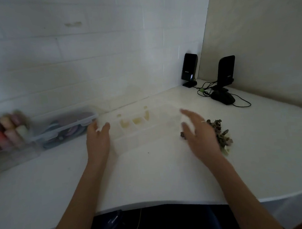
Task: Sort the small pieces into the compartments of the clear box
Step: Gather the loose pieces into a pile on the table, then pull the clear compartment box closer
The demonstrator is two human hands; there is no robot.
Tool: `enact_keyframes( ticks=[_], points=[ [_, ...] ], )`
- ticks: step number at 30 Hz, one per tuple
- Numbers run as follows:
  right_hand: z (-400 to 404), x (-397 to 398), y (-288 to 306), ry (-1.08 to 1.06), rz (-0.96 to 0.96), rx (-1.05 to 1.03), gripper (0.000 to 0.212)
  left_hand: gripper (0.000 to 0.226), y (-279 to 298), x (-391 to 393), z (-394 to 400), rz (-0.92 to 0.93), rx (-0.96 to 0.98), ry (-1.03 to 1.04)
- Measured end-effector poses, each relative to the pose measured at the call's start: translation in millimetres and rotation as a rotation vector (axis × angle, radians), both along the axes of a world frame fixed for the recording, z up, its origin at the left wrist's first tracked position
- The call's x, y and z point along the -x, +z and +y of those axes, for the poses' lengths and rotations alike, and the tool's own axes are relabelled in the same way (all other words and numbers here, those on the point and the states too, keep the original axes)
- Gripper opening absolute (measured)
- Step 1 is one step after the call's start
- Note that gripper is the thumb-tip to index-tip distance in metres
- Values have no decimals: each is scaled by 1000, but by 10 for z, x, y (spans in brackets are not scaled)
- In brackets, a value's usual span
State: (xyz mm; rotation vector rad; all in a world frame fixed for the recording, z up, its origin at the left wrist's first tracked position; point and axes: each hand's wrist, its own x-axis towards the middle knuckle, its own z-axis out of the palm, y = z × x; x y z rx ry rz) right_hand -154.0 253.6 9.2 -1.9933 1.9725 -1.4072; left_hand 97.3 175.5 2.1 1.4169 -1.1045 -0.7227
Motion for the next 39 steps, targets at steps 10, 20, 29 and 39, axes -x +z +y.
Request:
enact_keyframes(
  ticks=[10,20,29,39],
  points=[
    [-247,997,-106,-161,-194,-506,54,30,-65,1389,1046,-262,353,-422],
    [-76,714,-113,67,-343,-418,50,55,-35,1987,658,-154,-112,-703],
    [241,405,-266,-184,-329,-312,51,56,-114,1968,631,-135,-73,-729],
    [277,522,-223,-227,-454,-154,28,18,-7,1535,627,111,217,-393]
  ],
)
